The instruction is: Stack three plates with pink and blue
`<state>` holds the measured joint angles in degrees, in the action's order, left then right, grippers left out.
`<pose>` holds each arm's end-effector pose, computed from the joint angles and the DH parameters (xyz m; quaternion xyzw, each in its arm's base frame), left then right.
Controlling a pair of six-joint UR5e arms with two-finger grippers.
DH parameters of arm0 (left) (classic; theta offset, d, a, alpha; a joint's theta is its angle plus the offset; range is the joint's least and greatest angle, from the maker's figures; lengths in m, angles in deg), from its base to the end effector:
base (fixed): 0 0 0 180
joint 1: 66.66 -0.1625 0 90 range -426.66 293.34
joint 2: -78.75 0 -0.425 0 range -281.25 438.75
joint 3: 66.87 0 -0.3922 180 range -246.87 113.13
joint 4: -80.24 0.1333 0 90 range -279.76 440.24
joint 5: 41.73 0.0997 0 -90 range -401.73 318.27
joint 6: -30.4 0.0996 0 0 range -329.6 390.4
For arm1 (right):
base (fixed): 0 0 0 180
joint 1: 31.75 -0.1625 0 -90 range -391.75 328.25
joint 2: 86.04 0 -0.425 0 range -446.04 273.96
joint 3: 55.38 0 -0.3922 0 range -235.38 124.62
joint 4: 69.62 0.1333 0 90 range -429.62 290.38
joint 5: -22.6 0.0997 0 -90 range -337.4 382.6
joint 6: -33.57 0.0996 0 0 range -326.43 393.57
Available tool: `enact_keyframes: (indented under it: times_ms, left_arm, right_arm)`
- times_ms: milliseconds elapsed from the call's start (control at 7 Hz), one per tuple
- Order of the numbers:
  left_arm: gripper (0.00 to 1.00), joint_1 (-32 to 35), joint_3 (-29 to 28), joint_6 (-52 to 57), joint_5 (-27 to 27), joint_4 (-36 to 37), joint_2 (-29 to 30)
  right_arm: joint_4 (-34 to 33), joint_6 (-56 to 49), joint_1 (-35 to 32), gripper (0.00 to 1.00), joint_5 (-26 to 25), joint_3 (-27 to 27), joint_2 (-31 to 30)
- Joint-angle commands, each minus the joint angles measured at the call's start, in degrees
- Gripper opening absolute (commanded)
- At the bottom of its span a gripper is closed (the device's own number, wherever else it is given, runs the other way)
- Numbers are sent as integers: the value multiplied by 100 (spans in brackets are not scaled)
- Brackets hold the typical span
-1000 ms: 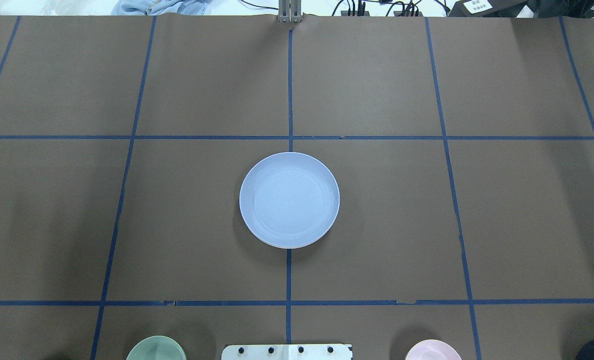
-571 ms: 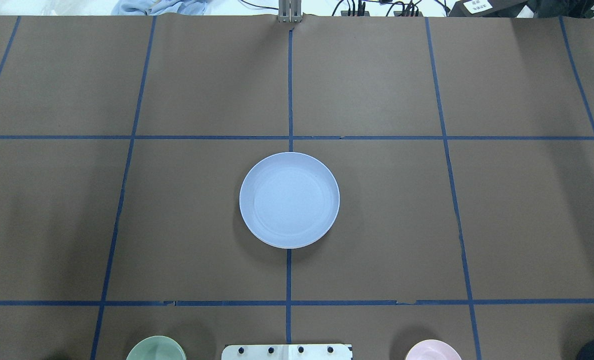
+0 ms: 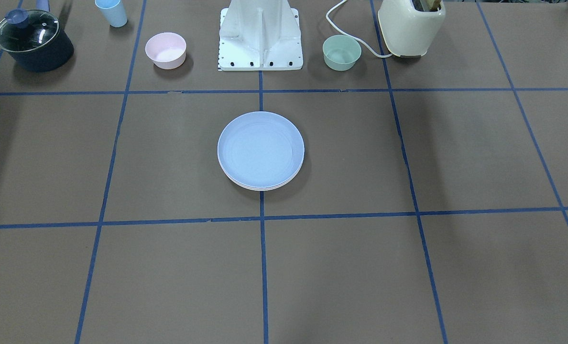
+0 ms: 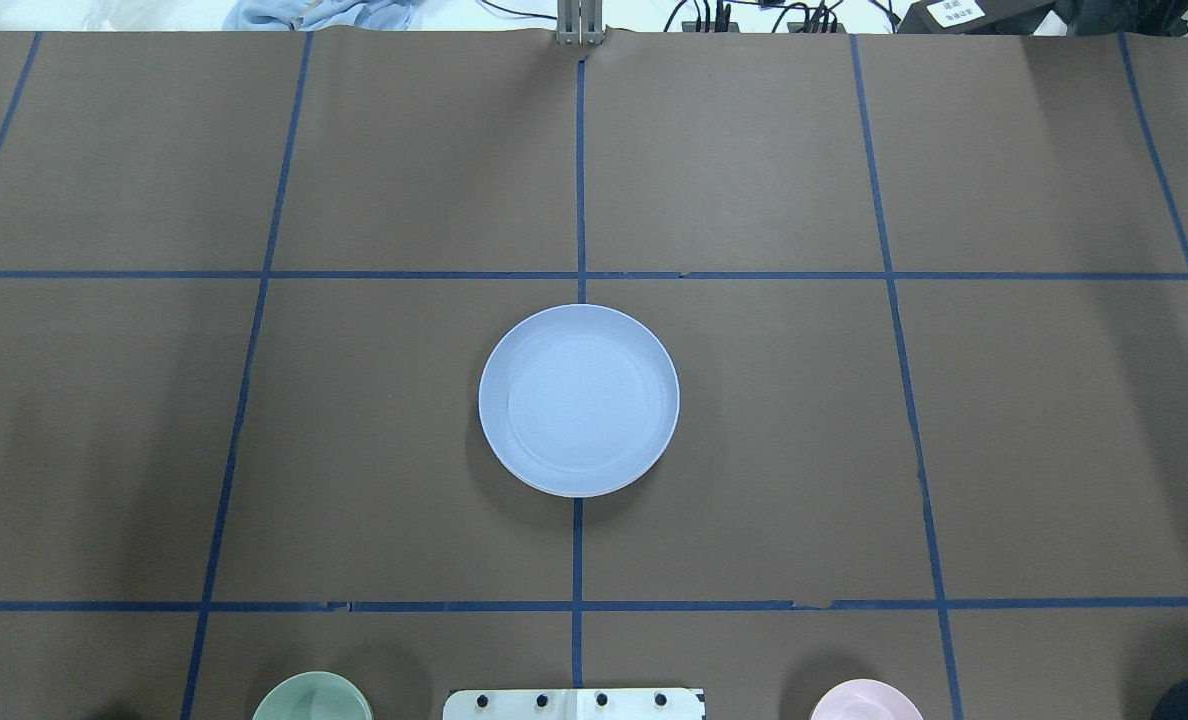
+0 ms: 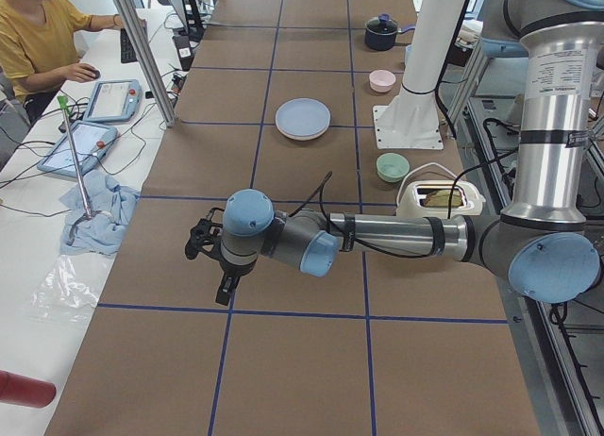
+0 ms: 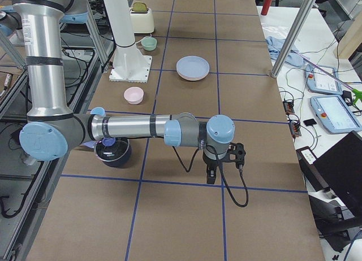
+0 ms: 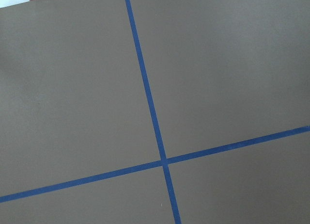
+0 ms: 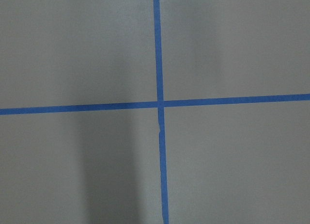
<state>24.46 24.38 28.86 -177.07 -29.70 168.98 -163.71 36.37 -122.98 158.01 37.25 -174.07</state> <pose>-0.0725 -0.5108 0.6061 0.1701 0.3793 0.0506 0.9081 0.0732 -0.5044 0.6248 -0.0012 -0.3860 0.0307 0.9220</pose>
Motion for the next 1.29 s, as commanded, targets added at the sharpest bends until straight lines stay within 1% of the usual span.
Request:
enact_keyframes:
  times_ms: [0, 857, 1143]
  left_arm:
    - [100, 2, 15, -4, -44, 16, 20]
    - [100, 11, 50, -4, -62, 7, -6]
    - [100, 11, 199, -4, -53, 7, -50]
  right_arm:
    - [23, 1, 0, 100, -6, -8, -21]
    - [49, -8, 18, 100, 3, 71, -13]
    - [49, -8, 26, 100, 3, 71, -21]
